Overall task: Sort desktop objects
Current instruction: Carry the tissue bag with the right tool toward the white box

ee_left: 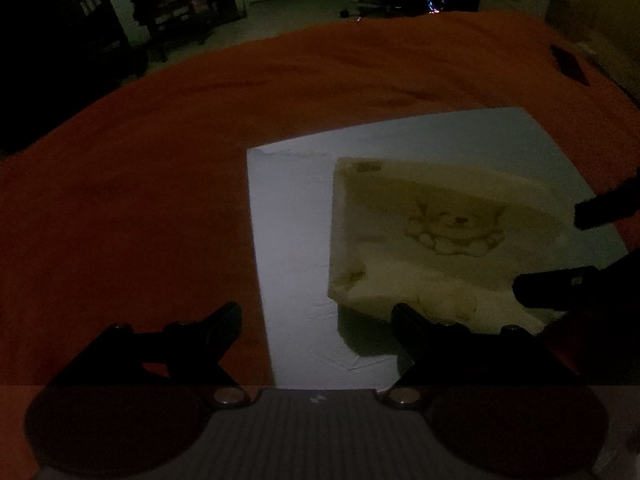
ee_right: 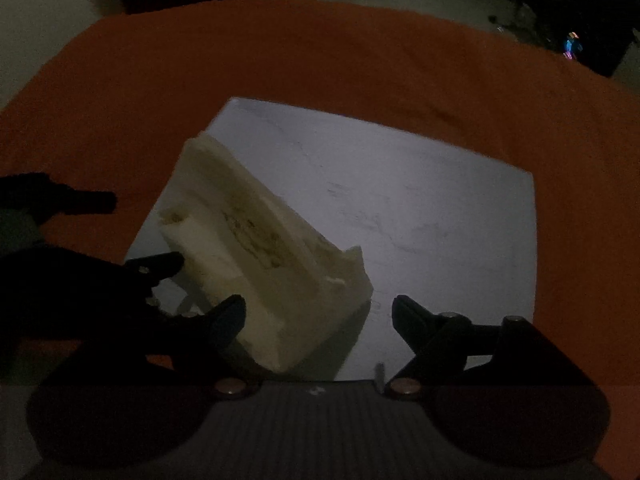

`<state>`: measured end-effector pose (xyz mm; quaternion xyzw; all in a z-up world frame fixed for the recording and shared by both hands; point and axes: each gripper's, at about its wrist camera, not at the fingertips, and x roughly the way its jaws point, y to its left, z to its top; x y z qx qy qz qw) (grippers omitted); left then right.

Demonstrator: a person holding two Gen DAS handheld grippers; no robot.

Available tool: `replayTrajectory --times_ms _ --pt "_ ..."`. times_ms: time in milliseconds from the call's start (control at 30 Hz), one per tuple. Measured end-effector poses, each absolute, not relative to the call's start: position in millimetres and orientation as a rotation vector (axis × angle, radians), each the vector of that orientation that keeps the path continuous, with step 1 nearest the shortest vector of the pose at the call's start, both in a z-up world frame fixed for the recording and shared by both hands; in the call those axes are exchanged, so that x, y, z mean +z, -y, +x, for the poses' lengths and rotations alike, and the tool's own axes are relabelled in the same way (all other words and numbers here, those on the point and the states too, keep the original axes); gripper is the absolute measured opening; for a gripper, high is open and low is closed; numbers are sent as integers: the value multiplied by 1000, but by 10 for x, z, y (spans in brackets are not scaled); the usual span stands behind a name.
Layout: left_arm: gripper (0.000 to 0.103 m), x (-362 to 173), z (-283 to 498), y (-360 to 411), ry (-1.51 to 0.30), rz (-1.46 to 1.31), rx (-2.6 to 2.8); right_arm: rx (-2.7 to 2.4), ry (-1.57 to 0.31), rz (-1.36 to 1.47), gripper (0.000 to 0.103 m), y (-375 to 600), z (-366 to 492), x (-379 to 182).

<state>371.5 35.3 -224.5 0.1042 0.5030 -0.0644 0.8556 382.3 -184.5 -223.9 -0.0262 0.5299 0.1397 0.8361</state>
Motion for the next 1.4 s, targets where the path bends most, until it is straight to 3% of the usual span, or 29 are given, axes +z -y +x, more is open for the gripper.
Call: replayTrajectory --times_ms 33,67,133,267,500,733,800,867,933,967,1167,1400 --pt "80 -2246 3722 -367 -1064 200 -132 296 -1115 -53 71 1852 3822 -2255" --pt "80 -2245 3724 -376 -1067 187 -131 304 -1110 -63 56 1843 3831 -2277" --pt "80 -2233 3710 -377 -1063 179 -133 335 -1105 -92 40 1812 3870 -2330" --pt "77 -2228 3666 -326 -1047 216 -164 408 -1087 -105 16 1877 3908 -2302" --pt "77 -2248 3667 -261 -1035 239 -224 602 -999 -293 12 1862 3898 -2225" --pt "77 -2289 3747 -270 -1053 235 -224 674 -971 -400 13 1844 3903 -2188" --pt "78 -2285 3768 -278 -1060 233 -218 671 -977 -392 19 1834 3904 -2192" --pt "78 -2245 3724 -276 -1060 238 -214 625 -980 -389 49 1837 3884 -2200" --pt "79 -2213 3745 -291 -1049 238 -202 572 -980 -376 67 1872 3855 -2190" --pt "79 -2215 3757 -303 -1047 233 -197 558 -985 -354 70 1888 3852 -2192" --pt "81 -2270 3886 -426 -1044 195 -158 457 -1060 -158 79 2011 3875 -2234" --pt "83 -2293 3940 -422 -1034 193 -159 337 -1071 -60 79 2157 3841 -2253"
